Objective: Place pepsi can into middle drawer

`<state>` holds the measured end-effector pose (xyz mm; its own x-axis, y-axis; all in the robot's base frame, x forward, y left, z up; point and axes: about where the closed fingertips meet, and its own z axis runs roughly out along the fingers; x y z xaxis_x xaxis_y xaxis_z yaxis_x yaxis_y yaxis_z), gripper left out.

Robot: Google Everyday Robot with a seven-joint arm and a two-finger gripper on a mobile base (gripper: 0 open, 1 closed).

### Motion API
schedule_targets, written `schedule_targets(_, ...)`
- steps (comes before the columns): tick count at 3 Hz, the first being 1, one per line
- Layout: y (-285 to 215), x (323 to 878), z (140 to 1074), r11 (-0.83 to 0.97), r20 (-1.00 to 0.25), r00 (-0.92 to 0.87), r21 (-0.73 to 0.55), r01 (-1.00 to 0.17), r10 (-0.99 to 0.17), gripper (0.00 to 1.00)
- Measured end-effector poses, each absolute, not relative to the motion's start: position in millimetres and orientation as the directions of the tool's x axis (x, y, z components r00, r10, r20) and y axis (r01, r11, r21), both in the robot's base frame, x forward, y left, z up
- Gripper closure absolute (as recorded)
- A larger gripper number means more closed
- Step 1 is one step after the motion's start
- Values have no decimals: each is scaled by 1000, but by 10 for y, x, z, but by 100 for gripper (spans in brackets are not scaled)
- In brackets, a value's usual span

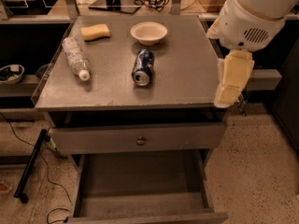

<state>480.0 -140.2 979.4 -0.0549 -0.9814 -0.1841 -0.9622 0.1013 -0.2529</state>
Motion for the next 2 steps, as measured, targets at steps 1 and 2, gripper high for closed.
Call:
schedule_targets(1, -1400, 4829, 9788, 101, -191, -52, -254, -962, -980, 0)
schedule_targets(2, -1391, 5025, 9733, 98, -235, -35, -259, -961, -971, 0)
